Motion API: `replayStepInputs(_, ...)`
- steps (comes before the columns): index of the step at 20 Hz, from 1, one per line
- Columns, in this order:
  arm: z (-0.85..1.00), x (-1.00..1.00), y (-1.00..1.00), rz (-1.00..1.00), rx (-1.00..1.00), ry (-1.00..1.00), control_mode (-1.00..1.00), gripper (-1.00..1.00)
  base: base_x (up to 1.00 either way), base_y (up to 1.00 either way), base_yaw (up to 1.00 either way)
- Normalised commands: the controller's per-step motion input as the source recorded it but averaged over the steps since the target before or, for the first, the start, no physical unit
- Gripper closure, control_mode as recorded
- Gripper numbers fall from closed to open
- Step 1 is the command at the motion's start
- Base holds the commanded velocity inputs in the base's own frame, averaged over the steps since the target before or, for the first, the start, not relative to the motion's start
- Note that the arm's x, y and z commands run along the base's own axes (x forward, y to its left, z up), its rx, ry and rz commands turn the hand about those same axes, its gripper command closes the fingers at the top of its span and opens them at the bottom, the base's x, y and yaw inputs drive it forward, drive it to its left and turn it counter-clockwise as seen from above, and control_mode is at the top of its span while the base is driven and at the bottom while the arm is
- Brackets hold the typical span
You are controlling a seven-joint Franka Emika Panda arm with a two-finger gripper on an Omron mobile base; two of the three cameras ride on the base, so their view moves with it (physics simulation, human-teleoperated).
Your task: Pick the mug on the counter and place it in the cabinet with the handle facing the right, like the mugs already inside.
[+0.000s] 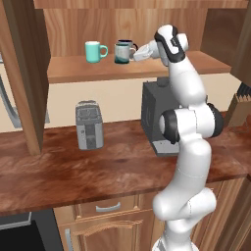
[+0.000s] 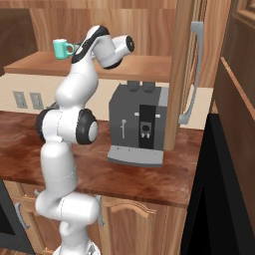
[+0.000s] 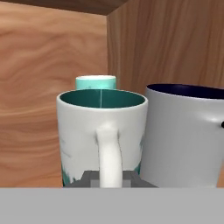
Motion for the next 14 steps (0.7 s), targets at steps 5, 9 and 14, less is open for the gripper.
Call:
replayStepInputs(5,-0.01,0.0,0.0,0.0,0.0,0.03,-1.0,1.0,0.0,0.0,0.0)
replayStepInputs(9,-0.06,-0.01,0.06,0.0,0.0,0.01,-1.0,1.0,0.0,0.0,0.0)
replayStepInputs(14,-0.12,0.0,0.13,0.01,0.0,0.0,-1.0,1.0,0.0,0.0,0.0)
